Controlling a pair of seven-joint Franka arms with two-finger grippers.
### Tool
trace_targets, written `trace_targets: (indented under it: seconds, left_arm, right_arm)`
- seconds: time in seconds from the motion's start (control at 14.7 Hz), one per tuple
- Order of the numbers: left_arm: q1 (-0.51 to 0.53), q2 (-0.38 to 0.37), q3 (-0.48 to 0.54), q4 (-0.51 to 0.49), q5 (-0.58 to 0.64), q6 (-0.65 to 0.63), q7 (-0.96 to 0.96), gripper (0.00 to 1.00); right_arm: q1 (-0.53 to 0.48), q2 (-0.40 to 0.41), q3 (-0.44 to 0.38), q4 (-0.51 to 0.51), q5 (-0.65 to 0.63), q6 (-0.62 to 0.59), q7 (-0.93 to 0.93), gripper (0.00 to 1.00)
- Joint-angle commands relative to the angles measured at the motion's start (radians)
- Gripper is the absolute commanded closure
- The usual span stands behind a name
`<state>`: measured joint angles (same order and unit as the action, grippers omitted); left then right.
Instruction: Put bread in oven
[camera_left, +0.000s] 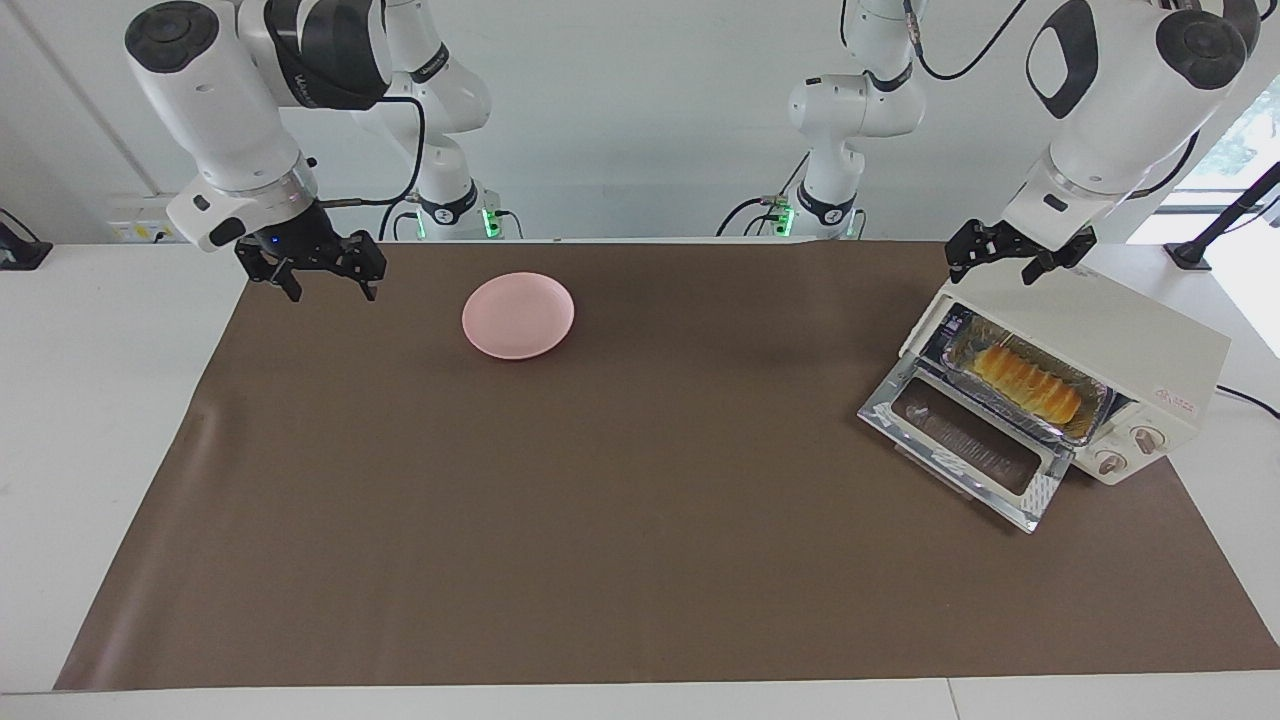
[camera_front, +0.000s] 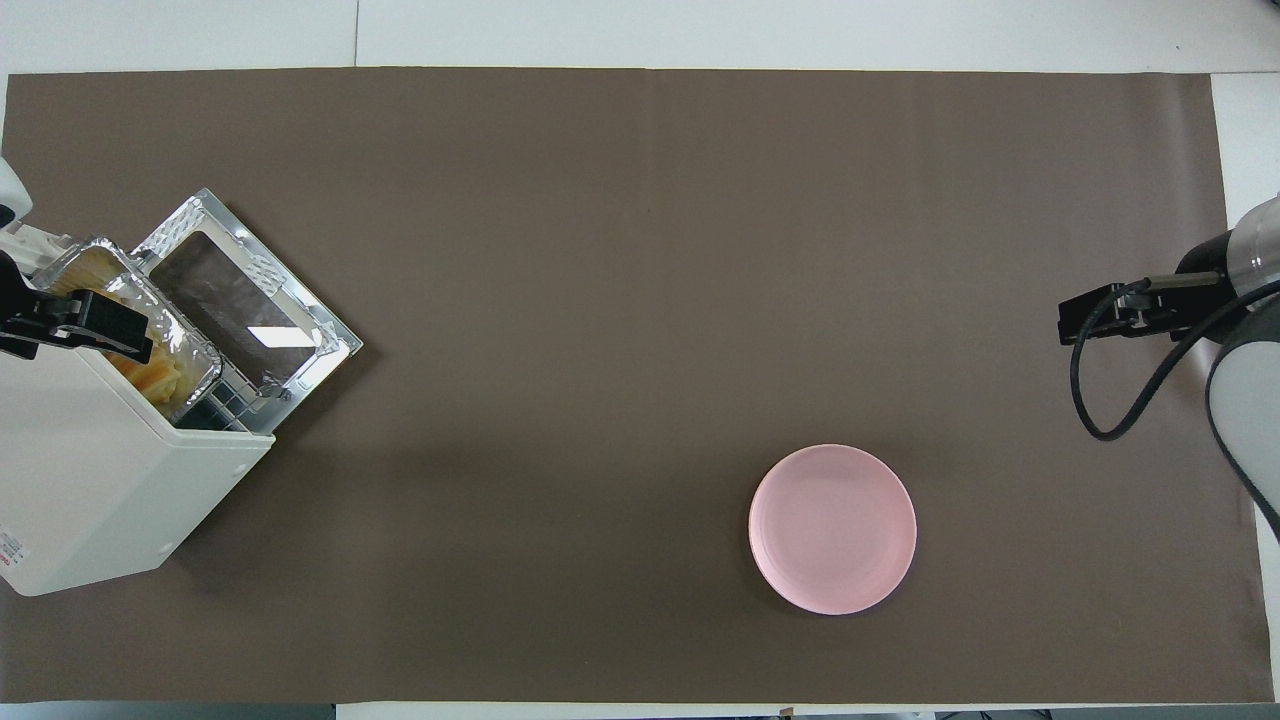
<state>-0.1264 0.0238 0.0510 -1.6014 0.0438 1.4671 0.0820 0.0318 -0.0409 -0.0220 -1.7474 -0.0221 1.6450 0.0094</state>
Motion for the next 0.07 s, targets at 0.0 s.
trace_targets:
  seconds: [0.0]
  left_arm:
    - [-0.007, 0.001, 0.006, 0.009, -0.008, -0.005, 0.004, 0.0]
  right_arm:
    - [-0.016, -0.01, 0.008, -0.003, 0.001, -0.014, -0.022, 0.0]
